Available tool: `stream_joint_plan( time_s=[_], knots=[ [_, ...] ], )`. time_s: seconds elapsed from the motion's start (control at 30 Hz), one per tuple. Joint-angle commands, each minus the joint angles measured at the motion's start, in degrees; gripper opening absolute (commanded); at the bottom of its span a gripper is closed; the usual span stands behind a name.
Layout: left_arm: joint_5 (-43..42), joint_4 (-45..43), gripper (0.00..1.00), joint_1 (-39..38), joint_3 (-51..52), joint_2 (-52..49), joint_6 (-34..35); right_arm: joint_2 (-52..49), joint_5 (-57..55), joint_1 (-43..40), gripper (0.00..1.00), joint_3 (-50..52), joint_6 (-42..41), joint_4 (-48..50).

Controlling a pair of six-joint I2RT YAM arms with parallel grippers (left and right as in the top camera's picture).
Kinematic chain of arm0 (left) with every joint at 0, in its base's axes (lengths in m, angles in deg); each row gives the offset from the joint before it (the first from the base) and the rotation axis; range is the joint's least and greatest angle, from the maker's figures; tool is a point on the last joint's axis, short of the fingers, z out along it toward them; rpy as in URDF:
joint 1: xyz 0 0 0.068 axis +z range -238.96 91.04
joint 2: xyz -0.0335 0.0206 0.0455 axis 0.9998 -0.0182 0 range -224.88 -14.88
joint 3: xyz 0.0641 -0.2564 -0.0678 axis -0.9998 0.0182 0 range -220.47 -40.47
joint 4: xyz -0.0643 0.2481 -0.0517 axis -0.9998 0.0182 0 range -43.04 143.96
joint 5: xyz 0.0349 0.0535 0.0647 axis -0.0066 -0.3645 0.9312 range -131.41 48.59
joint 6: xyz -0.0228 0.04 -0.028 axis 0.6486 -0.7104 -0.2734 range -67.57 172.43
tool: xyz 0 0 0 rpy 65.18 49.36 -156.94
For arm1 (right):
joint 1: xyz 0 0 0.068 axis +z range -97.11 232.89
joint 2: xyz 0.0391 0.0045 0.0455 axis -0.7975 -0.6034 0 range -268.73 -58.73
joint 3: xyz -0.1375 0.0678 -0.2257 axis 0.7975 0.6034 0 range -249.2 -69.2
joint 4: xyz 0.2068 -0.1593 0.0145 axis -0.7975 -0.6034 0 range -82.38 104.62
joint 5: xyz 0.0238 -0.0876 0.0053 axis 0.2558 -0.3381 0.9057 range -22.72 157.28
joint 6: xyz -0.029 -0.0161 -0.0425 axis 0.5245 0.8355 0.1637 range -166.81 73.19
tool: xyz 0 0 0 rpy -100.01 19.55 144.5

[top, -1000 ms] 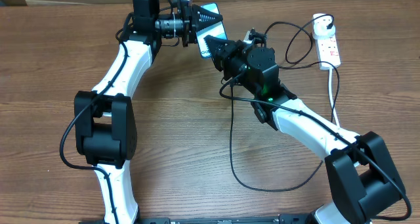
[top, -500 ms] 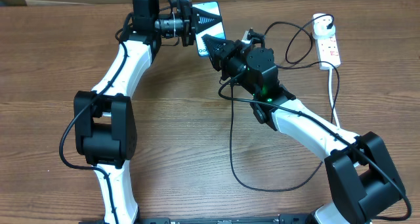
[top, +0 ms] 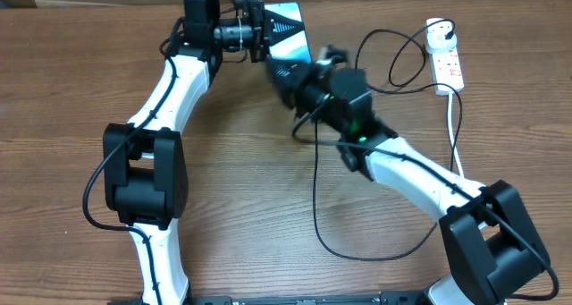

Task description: Plug charger to phone and switch on socket

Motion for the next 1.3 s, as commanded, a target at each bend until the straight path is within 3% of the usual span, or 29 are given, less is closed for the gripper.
stream_joint_plan(
  time_s=[0.0,0.13,0.37,0.67,0.83,1.07,1.27],
  knots=[
    [2.5,-0.7,0.04,-1.3,-1.5,1.1,-0.7,0.3,5.7,1.9,0.45,-0.7,5.4,0.0],
    [3.5,-0.7,0.04,0.5,-1.5,1.1,-0.7,0.3,4.6,0.4,0.54,-0.7,8.9,-3.1],
    [2.5,0.0,0.04,4.7,-1.5,1.1,0.2,0.4,7.6,-3.6,0.59,-0.7,15.6,-7.2],
    [-3.5,5.2,0.05,10.6,-1.5,1.1,0.6,3.7,9.3,-6.3,0.61,-0.7,32.4,-25.4],
    [-8.1,12.9,0.04,10.8,-1.5,1.1,1.2,4.9,4.5,-6.3,0.61,-6.6,43.3,-45.1],
    [-12.5,22.0,0.04,10.7,-1.5,1.1,1.0,4.9,-15.1,-5.8,0.63,-24.7,54.4,-78.1],
    [-16.5,24.1,0.04,10.4,-1.5,1.1,0.9,4.0,-19.8,-5.8,0.60,-26.8,55.7,-85.7]
  ],
)
